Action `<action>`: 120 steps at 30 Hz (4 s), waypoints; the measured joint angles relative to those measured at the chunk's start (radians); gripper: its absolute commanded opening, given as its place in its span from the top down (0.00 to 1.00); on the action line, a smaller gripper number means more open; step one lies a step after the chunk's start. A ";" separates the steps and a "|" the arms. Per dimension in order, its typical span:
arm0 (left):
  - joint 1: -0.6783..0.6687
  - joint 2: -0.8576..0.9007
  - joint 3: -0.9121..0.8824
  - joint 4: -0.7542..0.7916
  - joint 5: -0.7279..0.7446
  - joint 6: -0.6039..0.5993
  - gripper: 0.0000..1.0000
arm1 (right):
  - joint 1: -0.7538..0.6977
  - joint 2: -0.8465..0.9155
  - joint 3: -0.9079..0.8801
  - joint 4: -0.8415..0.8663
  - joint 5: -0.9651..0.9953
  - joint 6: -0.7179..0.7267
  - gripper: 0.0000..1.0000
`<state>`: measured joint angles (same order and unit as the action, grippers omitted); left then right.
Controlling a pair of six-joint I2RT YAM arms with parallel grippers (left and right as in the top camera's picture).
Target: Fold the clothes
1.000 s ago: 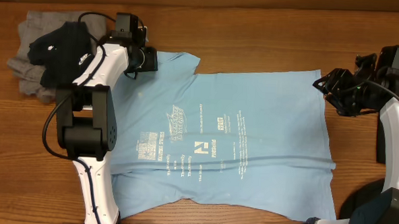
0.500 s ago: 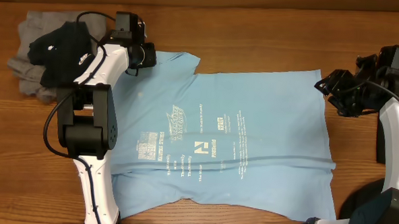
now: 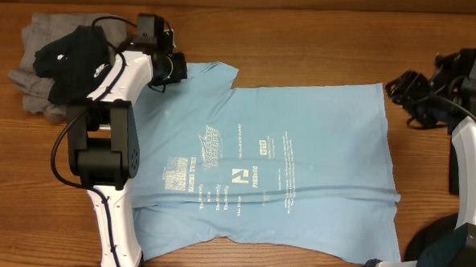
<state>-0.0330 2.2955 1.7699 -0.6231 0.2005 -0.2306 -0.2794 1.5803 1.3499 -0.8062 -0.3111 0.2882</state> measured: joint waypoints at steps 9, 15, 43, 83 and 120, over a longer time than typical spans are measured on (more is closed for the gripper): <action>0.040 -0.105 0.083 -0.095 0.031 -0.003 0.96 | 0.000 0.133 0.000 0.251 0.037 0.019 0.37; 0.039 -0.188 0.102 -0.121 0.084 -0.005 0.96 | 0.000 0.329 -0.002 0.430 0.049 0.018 0.37; 0.039 -0.195 0.103 -0.227 0.175 -0.007 0.96 | 0.079 0.578 0.009 0.642 0.127 -0.056 0.67; 0.039 -0.439 0.103 -0.752 0.102 0.054 0.96 | -0.003 0.329 0.058 0.077 0.143 0.013 0.96; 0.039 -0.557 -0.005 -1.065 -0.029 0.100 0.96 | -0.047 0.285 0.058 -0.383 0.222 0.025 0.96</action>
<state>0.0063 1.7390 1.7645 -1.6882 0.1719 -0.1307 -0.3264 1.8656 1.4082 -1.1889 -0.0887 0.3134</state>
